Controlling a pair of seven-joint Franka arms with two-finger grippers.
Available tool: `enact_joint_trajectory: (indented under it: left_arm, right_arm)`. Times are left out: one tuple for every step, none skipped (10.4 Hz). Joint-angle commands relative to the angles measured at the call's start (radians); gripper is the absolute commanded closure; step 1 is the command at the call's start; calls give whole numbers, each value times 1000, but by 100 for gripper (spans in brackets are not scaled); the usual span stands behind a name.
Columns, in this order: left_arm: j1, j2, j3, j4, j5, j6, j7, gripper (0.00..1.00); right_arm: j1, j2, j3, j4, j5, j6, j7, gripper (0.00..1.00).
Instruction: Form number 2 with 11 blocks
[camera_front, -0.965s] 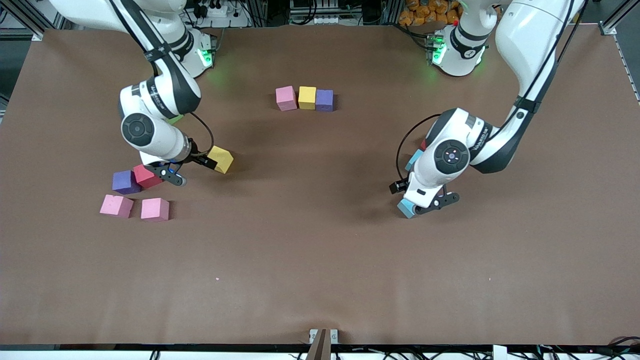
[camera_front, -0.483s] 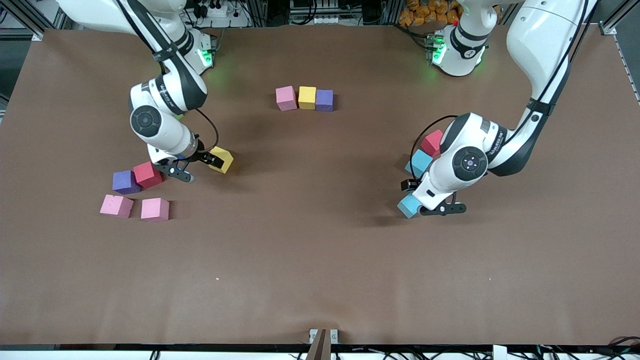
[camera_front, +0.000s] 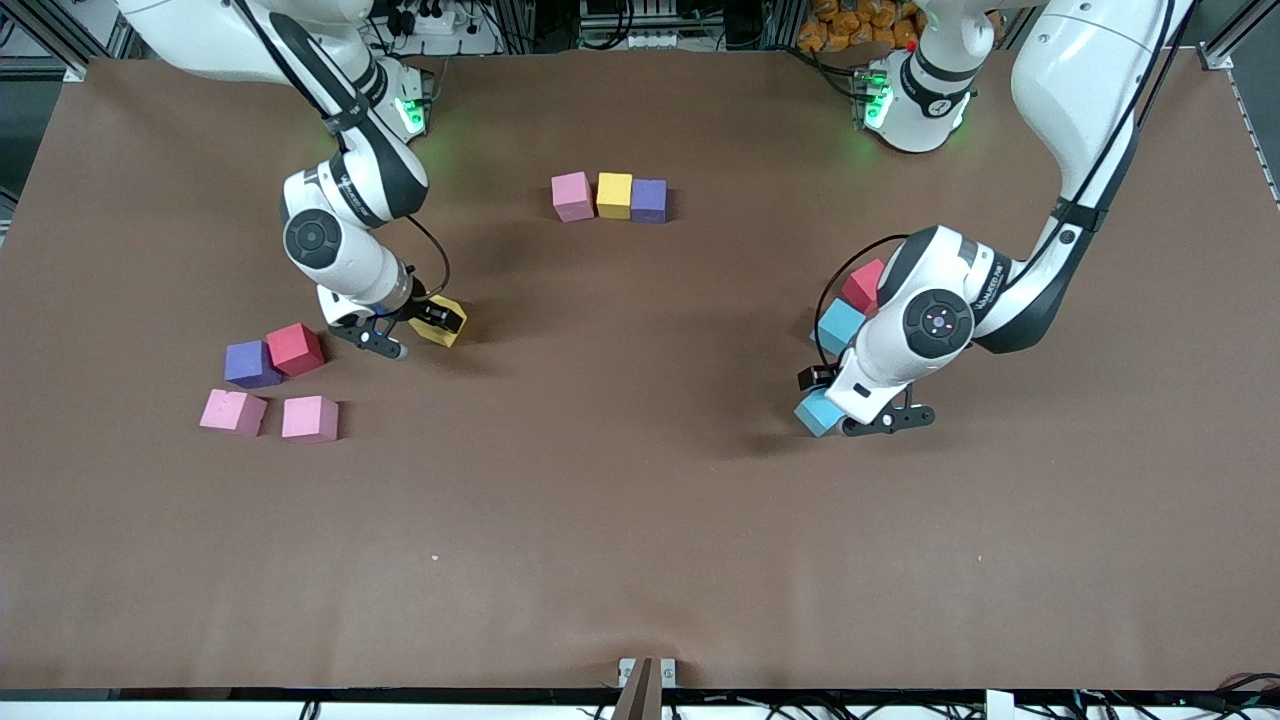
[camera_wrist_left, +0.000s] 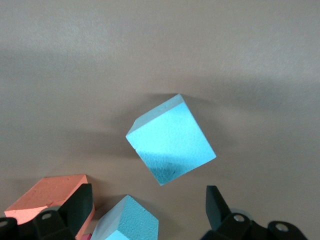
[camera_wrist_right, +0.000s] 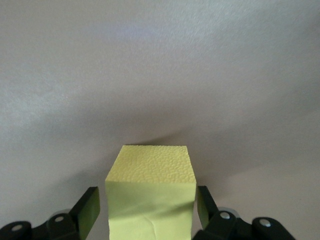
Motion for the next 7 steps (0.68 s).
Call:
enact_joint_trajectory:
  left_arm:
    - [5, -21, -17, -69, 27, 48, 55, 0]
    - [5, -26, -34, -109, 33, 98, 66, 0]
    - [0, -26, -36, -131, 63, 109, 90, 0]
    - [3, -26, -52, -142, 89, 109, 98, 0]
    - [5, -25, -54, -151, 97, 109, 136, 0]
    - [6, -25, -54, -158, 97, 106, 185, 0]
    - [8, -21, -54, -171, 97, 99, 226, 0]
  right_arm:
    - [18, 1, 2, -6, -17, 12, -8, 87]
    - [30, -5, 18, -3, -17, 3, -2, 100]
    - [35, -16, 61, 6, -17, -19, 7, 100]
    - [51, -19, 100, 29, -18, -34, 23, 100]
    - [93, -18, 106, 61, -18, -39, 48, 100]
    - [129, -13, 108, 92, -18, -40, 87, 100]
    - [180, -9, 109, 113, -20, -39, 111, 100]
